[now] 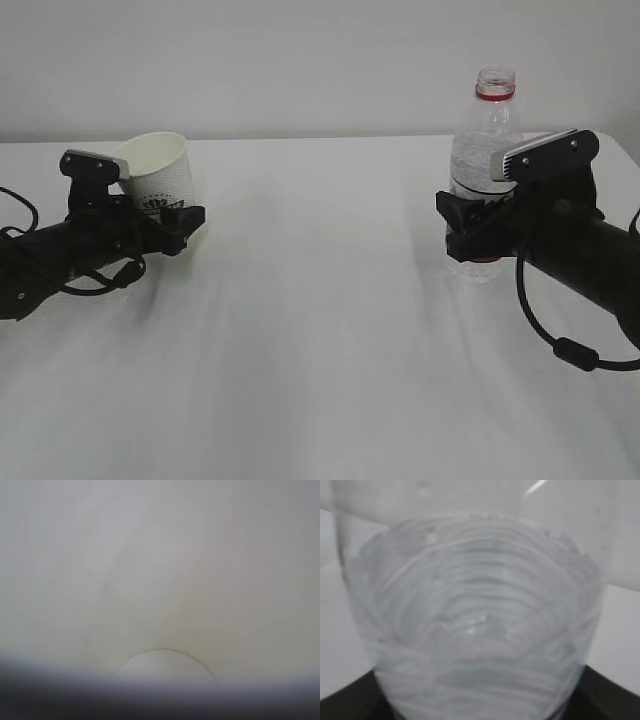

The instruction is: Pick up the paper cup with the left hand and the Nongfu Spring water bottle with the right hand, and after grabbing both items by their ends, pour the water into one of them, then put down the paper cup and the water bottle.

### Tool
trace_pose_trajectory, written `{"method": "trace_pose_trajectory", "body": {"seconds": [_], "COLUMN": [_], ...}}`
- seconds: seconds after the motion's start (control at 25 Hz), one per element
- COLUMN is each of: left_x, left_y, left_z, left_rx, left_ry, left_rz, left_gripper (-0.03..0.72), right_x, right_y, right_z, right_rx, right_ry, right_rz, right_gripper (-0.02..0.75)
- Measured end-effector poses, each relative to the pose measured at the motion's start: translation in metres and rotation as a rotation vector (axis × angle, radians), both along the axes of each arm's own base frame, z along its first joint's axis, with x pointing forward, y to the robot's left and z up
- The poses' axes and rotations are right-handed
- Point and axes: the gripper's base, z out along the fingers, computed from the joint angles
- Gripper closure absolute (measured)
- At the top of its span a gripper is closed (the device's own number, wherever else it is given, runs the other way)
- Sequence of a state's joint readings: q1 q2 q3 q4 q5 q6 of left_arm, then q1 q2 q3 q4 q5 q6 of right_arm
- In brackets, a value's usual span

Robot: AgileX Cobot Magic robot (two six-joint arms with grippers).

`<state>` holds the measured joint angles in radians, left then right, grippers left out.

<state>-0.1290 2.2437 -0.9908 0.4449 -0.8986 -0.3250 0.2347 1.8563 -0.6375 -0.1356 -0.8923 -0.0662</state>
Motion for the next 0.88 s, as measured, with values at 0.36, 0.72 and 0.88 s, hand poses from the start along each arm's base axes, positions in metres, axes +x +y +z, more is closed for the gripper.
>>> {"method": "trace_pose_trajectory", "body": {"seconds": [0.36,0.72,0.88], "left_x": [-0.035,-0.073,-0.089], "left_y": [0.004,0.008,0.01], "left_z": [0.012,0.017,0.027], "left_rx": [-0.008,-0.012,-0.011], "left_ry": [-0.08,-0.064,-0.067], "left_rz": [-0.005,-0.01,-0.017], "left_gripper": [0.135,0.135,0.135], "right_x": [0.0,-0.001,-0.002], "right_y": [0.0,0.0,0.002], "right_z": [0.0,-0.003,-0.004], "right_rx": [-0.001,-0.017,-0.032], "right_ry": [0.002,0.036,0.034], "right_rz": [0.0,0.005,0.035], "right_gripper": [0.229,0.229,0.229]}}
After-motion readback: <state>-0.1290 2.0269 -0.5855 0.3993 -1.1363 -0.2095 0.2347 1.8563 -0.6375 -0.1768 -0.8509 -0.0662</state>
